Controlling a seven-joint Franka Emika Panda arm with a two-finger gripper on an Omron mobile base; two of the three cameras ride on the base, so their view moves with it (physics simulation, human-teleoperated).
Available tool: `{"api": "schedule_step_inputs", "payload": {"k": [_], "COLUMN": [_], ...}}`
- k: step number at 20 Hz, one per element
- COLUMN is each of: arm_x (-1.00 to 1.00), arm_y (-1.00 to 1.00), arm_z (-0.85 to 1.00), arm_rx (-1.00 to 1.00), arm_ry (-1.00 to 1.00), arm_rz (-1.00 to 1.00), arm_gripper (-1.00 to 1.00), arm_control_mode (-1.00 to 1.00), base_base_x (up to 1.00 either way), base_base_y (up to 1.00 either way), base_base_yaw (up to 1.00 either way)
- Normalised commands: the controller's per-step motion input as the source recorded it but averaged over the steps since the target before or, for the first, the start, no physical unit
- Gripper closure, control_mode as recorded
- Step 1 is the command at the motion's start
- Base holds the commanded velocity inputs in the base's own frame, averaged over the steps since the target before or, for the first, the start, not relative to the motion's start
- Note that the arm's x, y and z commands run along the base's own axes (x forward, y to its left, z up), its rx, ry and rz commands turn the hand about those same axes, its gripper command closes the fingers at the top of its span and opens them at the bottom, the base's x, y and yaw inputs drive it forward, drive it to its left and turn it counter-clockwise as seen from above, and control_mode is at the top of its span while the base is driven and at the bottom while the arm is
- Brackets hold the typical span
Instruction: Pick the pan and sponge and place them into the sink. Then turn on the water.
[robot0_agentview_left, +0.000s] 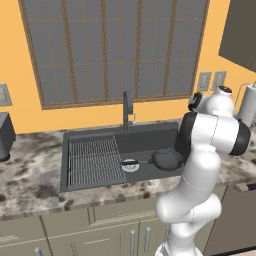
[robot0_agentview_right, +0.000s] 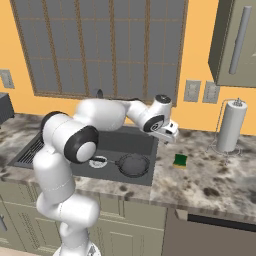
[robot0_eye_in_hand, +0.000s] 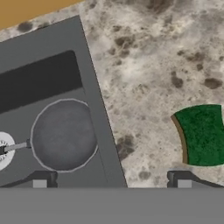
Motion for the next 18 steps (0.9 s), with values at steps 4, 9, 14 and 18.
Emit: {"api": "schedule_step_inputs", "payload": {"k": [4, 9, 14, 18], "arm_x": [-0.23, -0.14, -0.14, -0.08], "arm_y": [-0.58, -0.42, -0.27, -0.20], "arm_z": [0.00, -0.05, -0.17, -0.25], "arm_rx": [-0.06, -0.04, -0.07, -0.08], "arm_ry": [-0.04, -0.01, 0.00, 0.00], "arm_rz": [0.13, 0.12, 0.12, 0.14], "arm_gripper": [-1.00, -1.00, -1.00, -1.00], "arm_control_mode": [-1.00, -1.00, -1.00, -1.00], "base_base_x": [0.00, 0.00, 0.00, 0.00], "base_base_y": [0.00, 0.00, 0.00, 0.00], "base_base_yaw": [0.00, 0.00, 0.00, 0.00]}}
